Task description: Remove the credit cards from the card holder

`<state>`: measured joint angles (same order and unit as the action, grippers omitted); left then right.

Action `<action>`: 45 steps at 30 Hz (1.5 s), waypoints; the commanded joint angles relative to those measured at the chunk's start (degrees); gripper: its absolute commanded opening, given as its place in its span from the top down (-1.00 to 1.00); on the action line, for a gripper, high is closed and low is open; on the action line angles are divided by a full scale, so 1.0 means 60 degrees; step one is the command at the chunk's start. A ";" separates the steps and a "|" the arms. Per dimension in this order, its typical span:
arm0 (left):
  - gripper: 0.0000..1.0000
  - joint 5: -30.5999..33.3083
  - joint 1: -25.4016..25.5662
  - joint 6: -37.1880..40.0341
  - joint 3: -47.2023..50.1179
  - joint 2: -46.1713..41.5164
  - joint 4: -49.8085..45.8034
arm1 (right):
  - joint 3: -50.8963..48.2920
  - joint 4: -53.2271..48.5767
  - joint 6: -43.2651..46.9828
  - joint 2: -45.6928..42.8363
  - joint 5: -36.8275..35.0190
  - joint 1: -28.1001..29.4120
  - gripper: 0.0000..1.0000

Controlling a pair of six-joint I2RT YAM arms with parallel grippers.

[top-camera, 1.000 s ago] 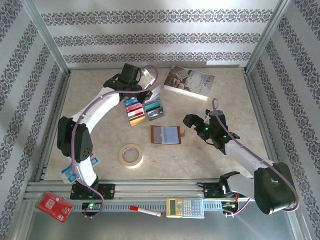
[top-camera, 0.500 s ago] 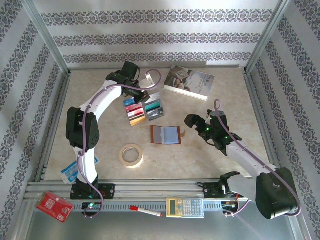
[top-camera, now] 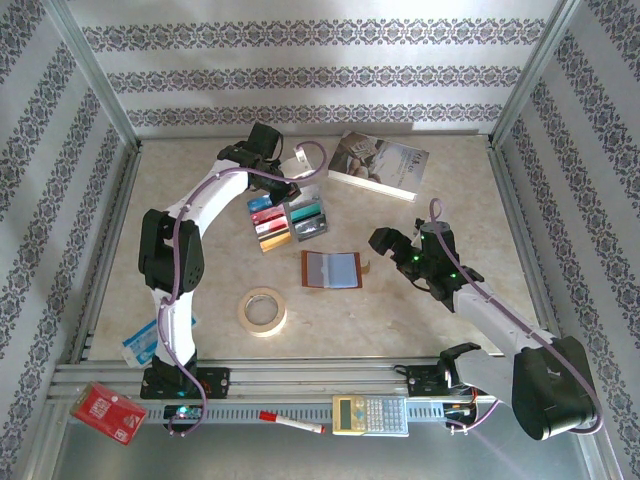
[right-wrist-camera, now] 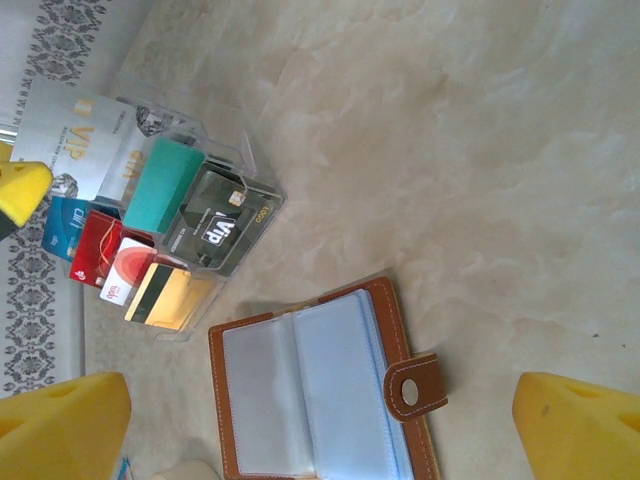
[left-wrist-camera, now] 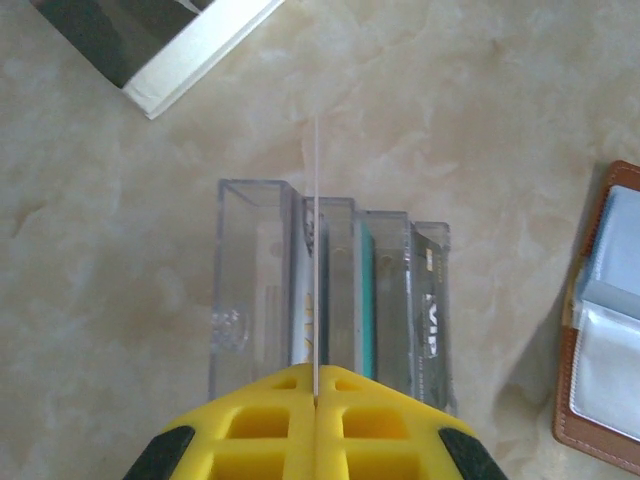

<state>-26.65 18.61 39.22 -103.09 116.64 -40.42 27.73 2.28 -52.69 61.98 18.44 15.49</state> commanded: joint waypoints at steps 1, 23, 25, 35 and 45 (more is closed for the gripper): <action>1.00 0.0181 -0.0123 0.0070 0.0087 0.0137 0.0524 | -0.0003 0.0176 -0.0127 0.0021 -0.0013 -0.0076 -0.96; 0.76 0.0474 -0.0220 -0.0148 0.0482 0.0255 0.0673 | -0.0014 0.0336 -0.0221 0.0290 0.0133 -0.0098 -0.96; 0.68 0.0534 -0.0229 -0.0165 0.0497 0.0233 0.0725 | 0.0012 0.0352 -0.0248 0.0340 0.0163 -0.0105 -0.96; 0.55 0.0601 -0.0223 -0.0275 0.0569 -0.0119 0.0857 | 0.0074 0.0410 -0.0232 0.0379 0.0194 -0.0105 -0.96; 0.20 0.0903 -0.0227 -0.3111 0.2621 -0.2638 0.3674 | 0.0321 -0.0042 0.0263 0.0249 0.0042 -0.0105 -0.95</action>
<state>-22.50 18.24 29.32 -90.94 107.66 -28.86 27.86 2.96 -53.19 64.01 18.90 15.46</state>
